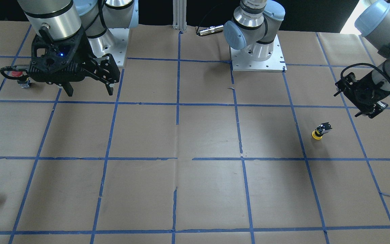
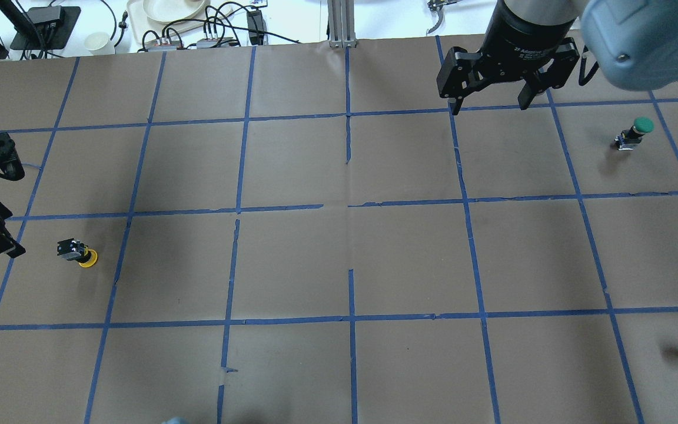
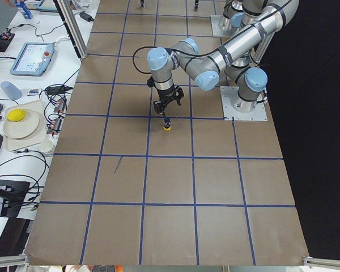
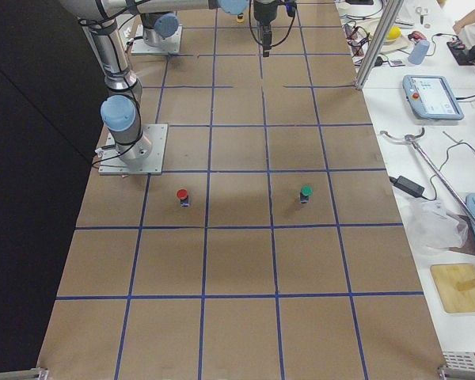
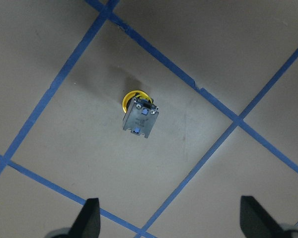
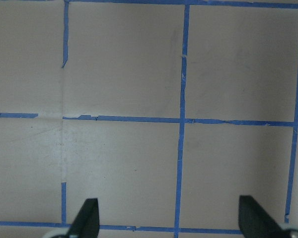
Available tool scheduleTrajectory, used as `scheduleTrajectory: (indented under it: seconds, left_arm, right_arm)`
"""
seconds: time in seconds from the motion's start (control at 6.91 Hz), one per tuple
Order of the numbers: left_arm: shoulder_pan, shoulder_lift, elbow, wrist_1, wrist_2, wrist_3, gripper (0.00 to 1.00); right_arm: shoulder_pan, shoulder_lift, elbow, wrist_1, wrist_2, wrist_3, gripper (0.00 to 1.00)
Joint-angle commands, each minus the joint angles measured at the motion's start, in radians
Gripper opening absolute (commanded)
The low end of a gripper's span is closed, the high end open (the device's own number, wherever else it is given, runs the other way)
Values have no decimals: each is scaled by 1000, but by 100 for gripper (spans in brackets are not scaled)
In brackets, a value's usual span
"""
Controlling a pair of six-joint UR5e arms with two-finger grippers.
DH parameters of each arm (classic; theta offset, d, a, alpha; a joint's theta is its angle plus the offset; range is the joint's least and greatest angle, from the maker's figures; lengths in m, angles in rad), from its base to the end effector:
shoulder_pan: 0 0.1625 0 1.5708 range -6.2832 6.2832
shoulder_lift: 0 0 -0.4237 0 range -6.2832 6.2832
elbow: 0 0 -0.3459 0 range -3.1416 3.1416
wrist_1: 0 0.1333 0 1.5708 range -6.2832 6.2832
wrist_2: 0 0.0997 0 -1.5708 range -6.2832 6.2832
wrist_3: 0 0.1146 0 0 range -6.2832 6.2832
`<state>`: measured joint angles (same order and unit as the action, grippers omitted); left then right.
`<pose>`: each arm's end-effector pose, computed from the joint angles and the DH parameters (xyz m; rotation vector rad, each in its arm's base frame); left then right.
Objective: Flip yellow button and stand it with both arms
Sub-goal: 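Move the left gripper down over the yellow button lying on its side, then close the left gripper on the yellow button's black body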
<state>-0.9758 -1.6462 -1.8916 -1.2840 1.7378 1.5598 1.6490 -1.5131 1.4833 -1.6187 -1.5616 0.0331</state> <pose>0.1508 -0.4266 0.3283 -1.4549 -2.7477 -0.3098 0.1713 -0.4665 0.4893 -0.0710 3.1250 -0.1205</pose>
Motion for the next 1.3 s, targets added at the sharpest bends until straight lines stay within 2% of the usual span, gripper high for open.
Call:
scheduleTrajectory:
  seconds: [0.0, 0.14, 0.72, 1.16]
  left_arm:
    - [2, -26, -145, 269, -1, 109, 99]
    - [2, -47, -179, 329, -6, 121, 99]
    - [2, -127, -187, 402, -17, 206, 98]
    - [-7, -135, -184, 404, -30, 210, 96]
  right_arm:
    - [0, -1, 0, -1, 0, 1, 100]
    - [0, -1, 0, -1, 0, 1, 100]
    - [2, 2, 0, 0, 0, 2, 100]
    - [2, 7, 0, -1, 0, 2, 100]
